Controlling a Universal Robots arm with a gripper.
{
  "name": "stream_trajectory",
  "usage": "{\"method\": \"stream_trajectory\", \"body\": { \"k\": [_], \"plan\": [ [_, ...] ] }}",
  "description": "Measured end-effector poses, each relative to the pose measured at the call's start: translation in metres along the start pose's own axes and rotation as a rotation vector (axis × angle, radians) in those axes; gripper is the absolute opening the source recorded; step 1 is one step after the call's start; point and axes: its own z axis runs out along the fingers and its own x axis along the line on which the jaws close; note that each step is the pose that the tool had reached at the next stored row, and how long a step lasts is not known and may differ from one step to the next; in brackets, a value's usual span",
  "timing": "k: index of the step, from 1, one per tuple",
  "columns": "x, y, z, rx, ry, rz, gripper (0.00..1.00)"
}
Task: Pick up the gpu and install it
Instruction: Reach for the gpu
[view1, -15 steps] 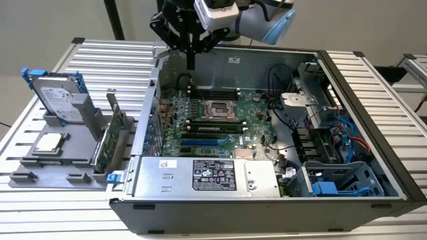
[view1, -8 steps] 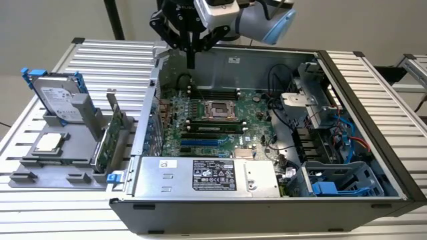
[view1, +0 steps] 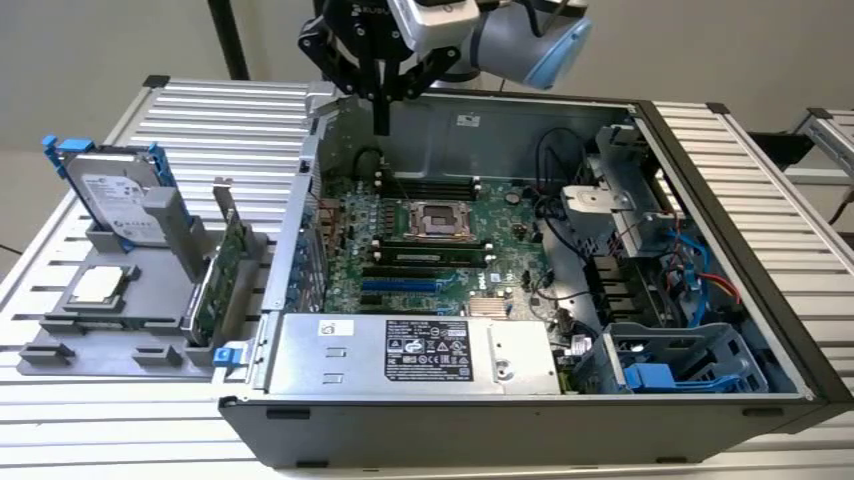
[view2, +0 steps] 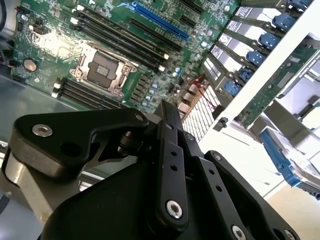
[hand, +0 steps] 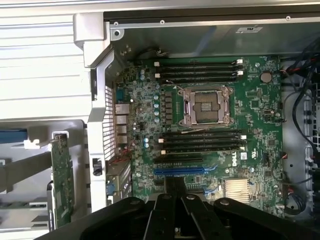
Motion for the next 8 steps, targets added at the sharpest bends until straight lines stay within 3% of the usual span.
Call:
{"method": "stream_trajectory", "body": {
  "k": [8],
  "plan": [
    [0.0098, -0.0007, -0.0003, 0.0002, 0.0001, 0.0, 0.0]
  ]
}}
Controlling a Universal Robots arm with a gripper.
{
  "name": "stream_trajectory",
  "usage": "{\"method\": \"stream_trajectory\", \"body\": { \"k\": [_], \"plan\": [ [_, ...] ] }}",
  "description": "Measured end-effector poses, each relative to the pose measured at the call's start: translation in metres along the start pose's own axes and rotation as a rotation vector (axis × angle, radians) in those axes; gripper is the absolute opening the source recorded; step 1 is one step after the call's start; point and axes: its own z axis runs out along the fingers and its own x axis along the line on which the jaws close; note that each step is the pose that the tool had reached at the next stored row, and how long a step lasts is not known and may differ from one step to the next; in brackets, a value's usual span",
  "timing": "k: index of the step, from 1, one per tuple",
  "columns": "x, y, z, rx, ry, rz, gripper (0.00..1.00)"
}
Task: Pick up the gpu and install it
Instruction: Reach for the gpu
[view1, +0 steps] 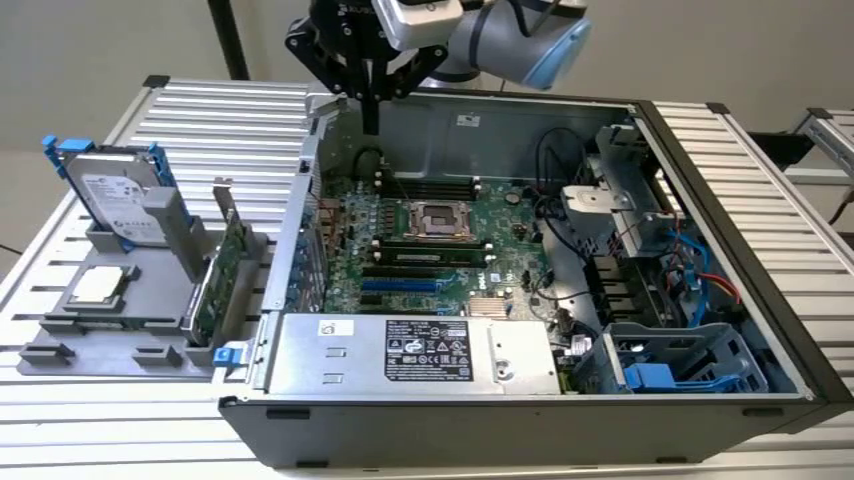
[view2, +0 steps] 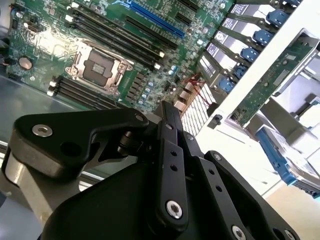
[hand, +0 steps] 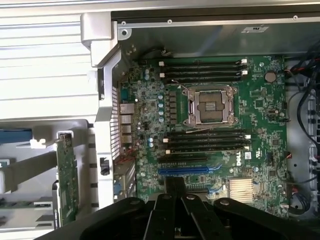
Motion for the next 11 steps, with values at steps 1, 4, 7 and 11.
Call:
{"method": "stream_trajectory", "body": {
  "k": [1, 4, 7, 11],
  "plan": [
    [0.0011, -0.0001, 0.0, -0.0001, 0.0, 0.0, 0.0],
    [0.0046, -0.0003, 0.0, -0.0001, 0.0, 0.0, 0.0],
    [0.0083, -0.0006, -0.0002, -0.0001, 0.0, 0.0, 0.0],
    [0.0131, -0.0009, -0.0002, -0.0001, -0.0001, 0.0, 0.0]
  ]
}}
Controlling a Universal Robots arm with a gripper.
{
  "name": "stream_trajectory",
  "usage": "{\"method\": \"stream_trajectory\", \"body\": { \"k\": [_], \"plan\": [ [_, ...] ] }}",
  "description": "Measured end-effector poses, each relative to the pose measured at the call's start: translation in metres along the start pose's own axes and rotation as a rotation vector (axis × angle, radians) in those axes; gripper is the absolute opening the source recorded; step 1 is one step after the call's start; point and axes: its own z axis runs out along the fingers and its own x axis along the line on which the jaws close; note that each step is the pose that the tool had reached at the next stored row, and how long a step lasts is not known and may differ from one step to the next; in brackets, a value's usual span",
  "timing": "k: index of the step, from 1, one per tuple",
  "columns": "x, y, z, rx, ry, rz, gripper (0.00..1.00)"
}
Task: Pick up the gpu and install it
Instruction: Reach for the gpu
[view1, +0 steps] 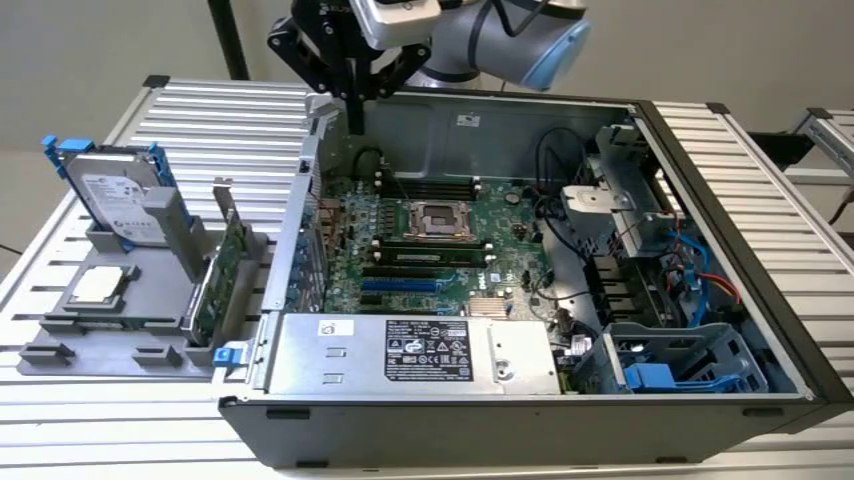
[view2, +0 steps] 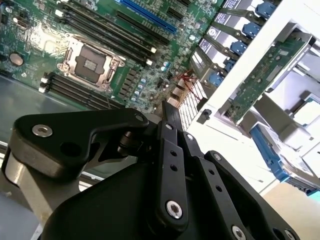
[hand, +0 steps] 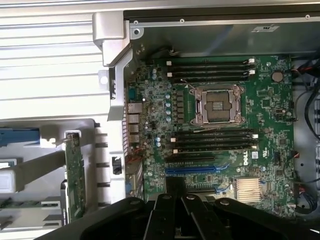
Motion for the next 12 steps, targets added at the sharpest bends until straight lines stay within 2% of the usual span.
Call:
{"method": "stream_trajectory", "body": {
  "k": [12],
  "plan": [
    [0.0133, -0.0009, -0.0003, 0.0001, 0.0001, 0.0, 0.0]
  ]
}}
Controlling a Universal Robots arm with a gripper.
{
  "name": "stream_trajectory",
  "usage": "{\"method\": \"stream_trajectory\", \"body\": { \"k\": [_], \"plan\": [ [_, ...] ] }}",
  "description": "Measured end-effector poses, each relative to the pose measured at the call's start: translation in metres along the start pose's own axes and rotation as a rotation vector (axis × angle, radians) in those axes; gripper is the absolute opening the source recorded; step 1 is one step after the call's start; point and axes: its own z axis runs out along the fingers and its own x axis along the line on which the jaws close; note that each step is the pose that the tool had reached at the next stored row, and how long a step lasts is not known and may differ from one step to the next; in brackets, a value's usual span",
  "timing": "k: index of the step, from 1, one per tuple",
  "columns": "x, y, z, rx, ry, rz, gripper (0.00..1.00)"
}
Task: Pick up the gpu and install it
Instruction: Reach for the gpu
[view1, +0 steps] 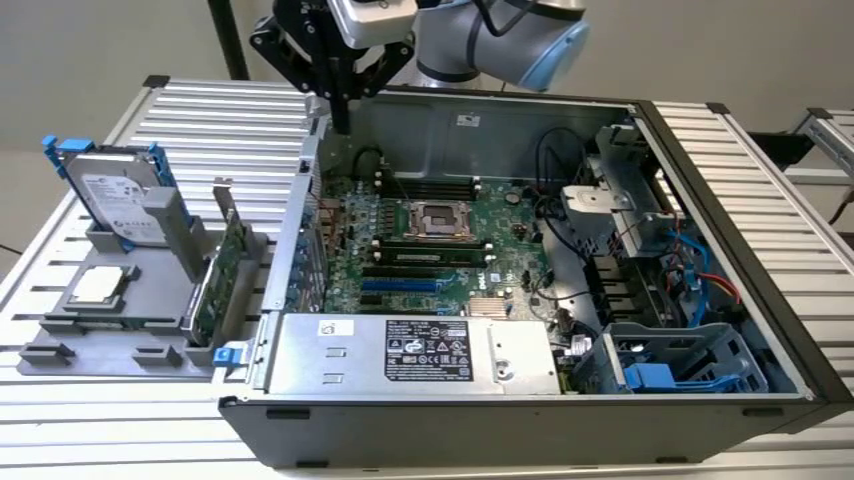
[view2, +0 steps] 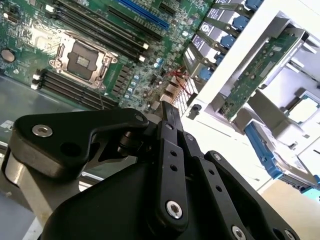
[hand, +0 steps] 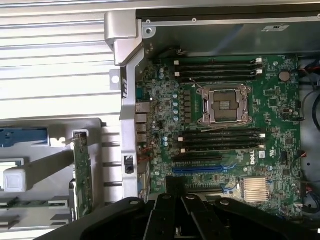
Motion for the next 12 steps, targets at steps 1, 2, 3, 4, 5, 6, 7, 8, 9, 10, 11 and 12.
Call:
{"method": "stream_trajectory", "body": {
  "k": [1, 2, 3, 4, 5, 6, 7, 8, 9, 10, 11, 12],
  "plan": [
    [0.0013, -0.0001, 0.0, -0.0001, 0.0, 0.0, 0.0],
    [0.0025, -0.0002, -0.0001, 0.0, 0.0, 0.0, 0.0],
    [0.0036, -0.0003, -0.0001, 0.0001, 0.0, 0.0, 0.0],
    [0.005, -0.0004, -0.0001, 0.0, 0.0, 0.0, 0.0],
    [0.0062, -0.0004, -0.0001, 0.0, 0.0, 0.0, 0.0],
    [0.0074, -0.0005, -0.0002, 0.0, 0.0, 0.0, 0.0],
    [0.0086, -0.0006, -0.0002, 0.0, 0.0, 0.0, 0.0],
    [0.0099, -0.0007, -0.0002, 0.0, 0.0, 0.0, 0.0],
    [0.0111, -0.0008, -0.0003, 0.0001, 0.0, 0.0, 0.0],
    [0.0124, -0.0009, -0.0003, 0.0, 0.0, 0.0, 0.0],
    [0.0136, -0.001, -0.0003, 0.0, 0.0, 0.0, 0.0],
    [0.0149, -0.0011, -0.0003, 0.0, 0.0, 0.0, 0.0]
  ]
}}
